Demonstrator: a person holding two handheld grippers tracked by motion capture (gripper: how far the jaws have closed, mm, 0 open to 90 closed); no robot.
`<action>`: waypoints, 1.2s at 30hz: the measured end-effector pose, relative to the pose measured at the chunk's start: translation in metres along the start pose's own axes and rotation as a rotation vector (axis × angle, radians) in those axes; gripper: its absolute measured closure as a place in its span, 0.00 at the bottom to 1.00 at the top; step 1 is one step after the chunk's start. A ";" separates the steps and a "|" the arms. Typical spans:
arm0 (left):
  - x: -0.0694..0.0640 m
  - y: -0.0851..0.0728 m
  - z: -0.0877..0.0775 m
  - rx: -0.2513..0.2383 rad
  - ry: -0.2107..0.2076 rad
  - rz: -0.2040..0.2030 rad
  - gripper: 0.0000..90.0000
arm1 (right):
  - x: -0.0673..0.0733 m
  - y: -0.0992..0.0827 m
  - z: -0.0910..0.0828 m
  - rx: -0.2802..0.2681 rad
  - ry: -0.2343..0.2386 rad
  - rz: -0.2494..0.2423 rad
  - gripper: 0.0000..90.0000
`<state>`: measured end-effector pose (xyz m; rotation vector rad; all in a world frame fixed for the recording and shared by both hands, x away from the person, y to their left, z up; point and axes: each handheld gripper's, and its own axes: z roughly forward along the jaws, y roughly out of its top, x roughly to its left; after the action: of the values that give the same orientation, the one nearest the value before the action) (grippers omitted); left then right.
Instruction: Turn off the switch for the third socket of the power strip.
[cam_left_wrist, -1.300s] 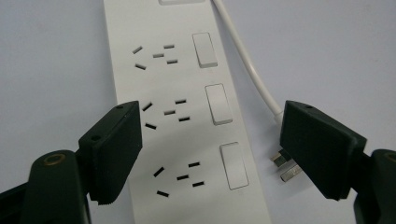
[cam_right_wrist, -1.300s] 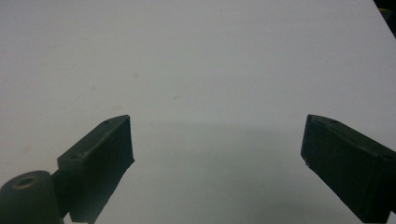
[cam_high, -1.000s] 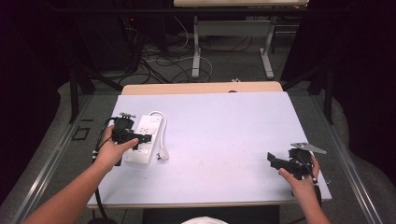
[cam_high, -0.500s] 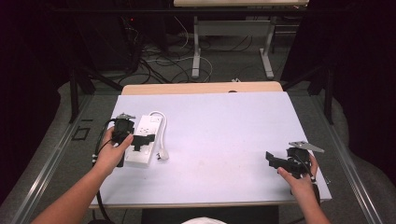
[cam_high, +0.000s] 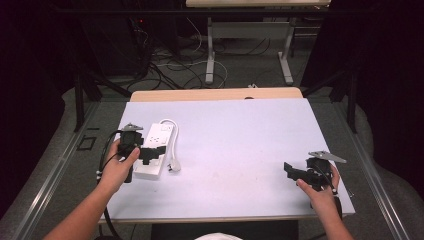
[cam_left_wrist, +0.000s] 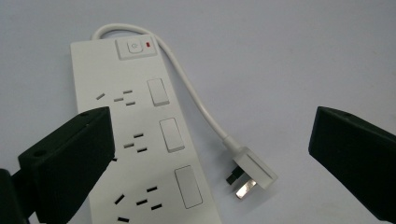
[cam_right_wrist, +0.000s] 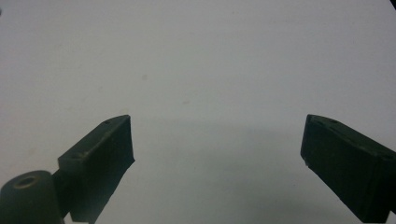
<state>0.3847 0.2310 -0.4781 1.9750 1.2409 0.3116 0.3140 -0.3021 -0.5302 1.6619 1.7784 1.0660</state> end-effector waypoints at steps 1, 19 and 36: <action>-0.002 -0.001 -0.001 -0.020 0.009 0.003 0.00 | 0.000 0.000 0.000 -0.001 0.000 0.000 0.10; -0.035 -0.011 -0.020 -0.092 -0.034 0.122 0.00 | -0.002 0.001 -0.003 -0.018 -0.007 -0.014 0.10; -0.045 -0.030 -0.027 -0.181 -0.082 0.118 0.00 | 0.000 0.001 -0.005 -0.017 0.007 -0.018 0.10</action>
<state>0.3274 0.2129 -0.4727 1.8893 1.0103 0.3842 0.3108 -0.3027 -0.5266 1.6315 1.7806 1.0772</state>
